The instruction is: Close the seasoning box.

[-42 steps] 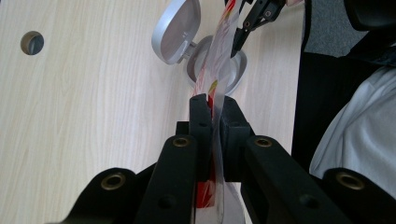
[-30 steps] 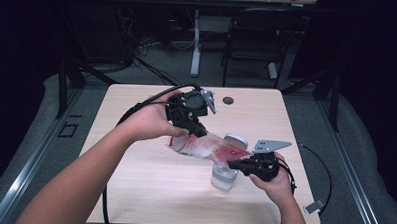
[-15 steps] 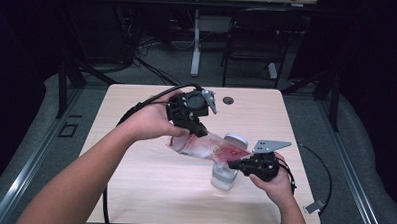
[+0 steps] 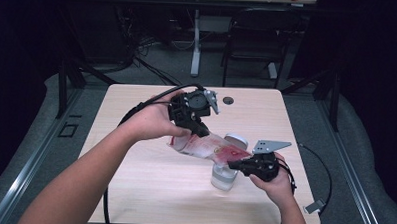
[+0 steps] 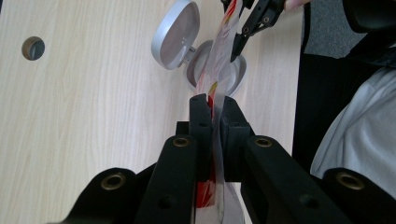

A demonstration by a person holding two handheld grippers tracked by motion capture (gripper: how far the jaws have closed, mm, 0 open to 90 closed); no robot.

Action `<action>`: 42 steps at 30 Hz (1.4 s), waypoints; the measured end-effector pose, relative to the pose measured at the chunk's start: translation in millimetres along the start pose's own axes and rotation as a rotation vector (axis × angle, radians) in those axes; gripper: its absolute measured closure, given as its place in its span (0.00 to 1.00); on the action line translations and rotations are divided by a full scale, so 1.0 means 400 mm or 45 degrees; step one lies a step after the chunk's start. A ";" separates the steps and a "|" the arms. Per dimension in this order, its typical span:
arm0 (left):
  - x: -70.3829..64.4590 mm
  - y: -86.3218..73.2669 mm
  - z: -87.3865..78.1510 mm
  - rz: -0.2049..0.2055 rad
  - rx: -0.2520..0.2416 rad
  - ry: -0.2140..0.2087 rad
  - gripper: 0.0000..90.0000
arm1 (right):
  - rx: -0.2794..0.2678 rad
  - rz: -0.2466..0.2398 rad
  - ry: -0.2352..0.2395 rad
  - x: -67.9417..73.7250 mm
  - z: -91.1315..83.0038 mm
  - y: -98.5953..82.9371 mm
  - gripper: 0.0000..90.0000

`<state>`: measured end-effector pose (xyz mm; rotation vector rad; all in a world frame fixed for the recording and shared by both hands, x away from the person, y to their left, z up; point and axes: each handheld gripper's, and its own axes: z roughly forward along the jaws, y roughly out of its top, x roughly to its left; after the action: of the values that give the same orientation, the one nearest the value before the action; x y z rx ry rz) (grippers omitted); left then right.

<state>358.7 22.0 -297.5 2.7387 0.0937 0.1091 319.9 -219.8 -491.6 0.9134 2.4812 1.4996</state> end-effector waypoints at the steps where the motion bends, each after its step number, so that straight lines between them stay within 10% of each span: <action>1: 0.000 0.002 -0.001 0.008 0.005 -0.001 0.96 | 0.002 0.001 -0.001 -0.001 -0.001 0.000 0.95; 42: -0.007 0.036 0.007 0.032 -0.017 -0.014 0.96 | 0.002 -0.001 -0.039 -0.004 -0.039 -0.011 0.96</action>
<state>356.9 7.6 -294.8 2.7277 0.0555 0.1007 313.5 -234.3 -487.8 0.9286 2.4617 1.4718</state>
